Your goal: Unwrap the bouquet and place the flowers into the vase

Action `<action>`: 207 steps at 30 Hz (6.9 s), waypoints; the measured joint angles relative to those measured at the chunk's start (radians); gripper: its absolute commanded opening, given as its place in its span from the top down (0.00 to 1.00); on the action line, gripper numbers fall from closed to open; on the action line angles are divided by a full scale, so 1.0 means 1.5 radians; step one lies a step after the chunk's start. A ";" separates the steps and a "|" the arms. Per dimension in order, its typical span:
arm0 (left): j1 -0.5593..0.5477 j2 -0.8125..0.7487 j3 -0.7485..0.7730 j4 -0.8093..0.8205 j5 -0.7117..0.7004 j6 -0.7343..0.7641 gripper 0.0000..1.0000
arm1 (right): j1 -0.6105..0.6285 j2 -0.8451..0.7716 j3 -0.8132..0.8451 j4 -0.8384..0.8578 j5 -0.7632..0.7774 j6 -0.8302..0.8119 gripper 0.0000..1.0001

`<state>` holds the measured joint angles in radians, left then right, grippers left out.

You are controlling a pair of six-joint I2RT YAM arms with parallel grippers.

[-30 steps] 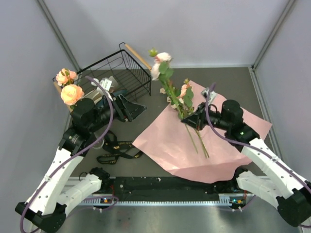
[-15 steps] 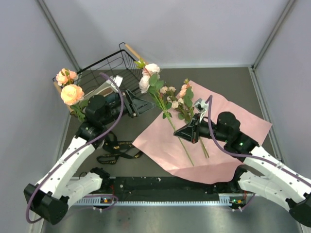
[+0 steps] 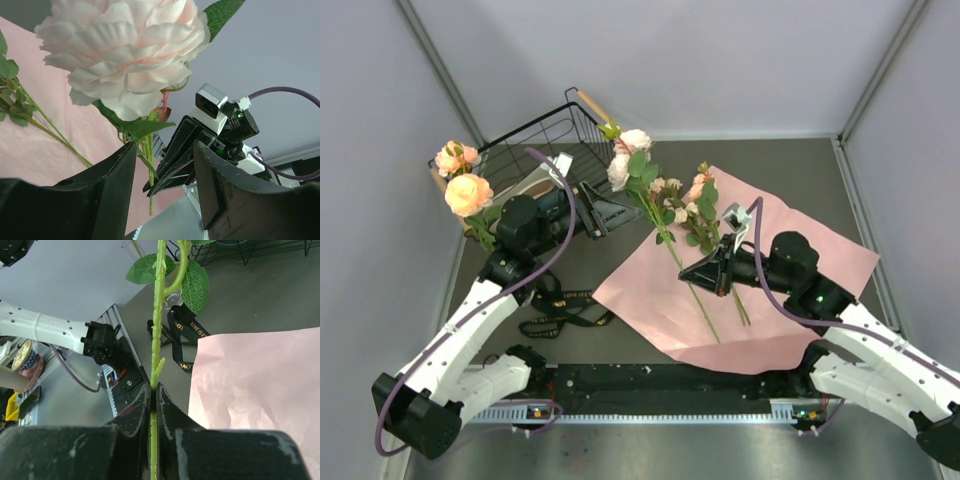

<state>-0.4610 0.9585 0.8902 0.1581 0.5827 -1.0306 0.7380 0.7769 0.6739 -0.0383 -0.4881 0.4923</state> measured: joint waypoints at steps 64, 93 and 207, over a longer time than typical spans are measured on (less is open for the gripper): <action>-0.003 -0.236 0.518 -0.576 -0.617 0.733 1.00 | 0.018 0.002 0.063 -0.143 0.193 -0.021 0.02; -0.003 -0.240 0.510 -0.590 -0.796 0.825 1.00 | 0.018 0.009 0.057 -0.109 0.154 0.007 0.02; -0.144 -0.057 0.067 -0.296 -0.033 0.266 0.13 | -0.237 0.482 0.108 -0.214 0.266 -0.107 0.67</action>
<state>-0.6773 0.8730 0.9905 -0.2852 0.5335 -0.6323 0.3832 1.4998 0.8364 -0.3595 -0.0895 0.3313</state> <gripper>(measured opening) 0.874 0.376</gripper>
